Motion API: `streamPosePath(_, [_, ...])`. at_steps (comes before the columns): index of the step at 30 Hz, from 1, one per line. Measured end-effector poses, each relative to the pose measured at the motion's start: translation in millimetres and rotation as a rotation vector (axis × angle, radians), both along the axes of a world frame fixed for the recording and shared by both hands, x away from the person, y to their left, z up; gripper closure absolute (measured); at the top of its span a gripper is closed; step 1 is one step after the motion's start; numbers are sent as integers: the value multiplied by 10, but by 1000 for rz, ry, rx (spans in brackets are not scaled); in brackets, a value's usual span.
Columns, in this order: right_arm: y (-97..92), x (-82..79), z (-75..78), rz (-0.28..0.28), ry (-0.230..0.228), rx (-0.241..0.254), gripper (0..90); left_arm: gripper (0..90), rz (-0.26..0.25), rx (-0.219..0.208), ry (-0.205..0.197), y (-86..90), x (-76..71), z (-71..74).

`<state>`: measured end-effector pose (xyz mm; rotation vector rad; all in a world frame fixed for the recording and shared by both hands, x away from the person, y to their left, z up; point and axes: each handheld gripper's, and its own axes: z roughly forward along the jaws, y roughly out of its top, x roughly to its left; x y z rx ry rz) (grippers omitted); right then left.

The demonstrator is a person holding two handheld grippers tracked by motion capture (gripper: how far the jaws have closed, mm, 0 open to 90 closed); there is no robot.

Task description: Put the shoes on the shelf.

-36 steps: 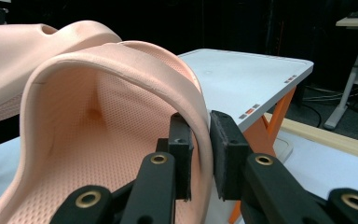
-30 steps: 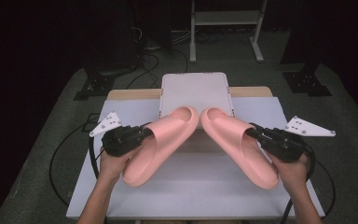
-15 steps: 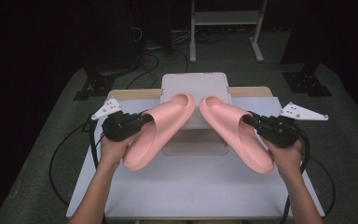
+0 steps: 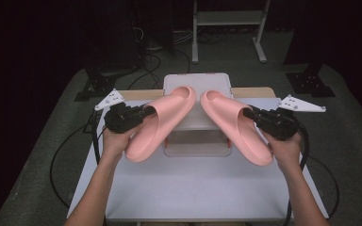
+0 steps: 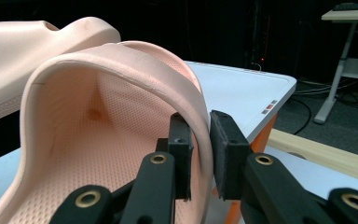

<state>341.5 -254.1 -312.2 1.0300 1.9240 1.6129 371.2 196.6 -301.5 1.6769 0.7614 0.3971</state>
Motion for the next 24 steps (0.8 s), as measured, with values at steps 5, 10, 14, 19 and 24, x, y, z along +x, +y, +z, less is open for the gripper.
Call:
streamPosePath(5, [28,120,4,-14,9,-17,785,794,10,9,15,-14,84,-9])
streamPosePath(10, [36,181,17,-21,10,-18,785,793,14,17,21,-42,158,-9])
streamPosePath(14, [51,233,39,-29,7,-23,785,793,17,24,24,-65,214,-2])
streamPosePath(19, [67,300,65,-43,6,-26,785,793,34,28,32,-78,307,17])
streamPosePath(24, [83,355,78,-55,6,-22,784,793,53,27,45,-104,391,26])
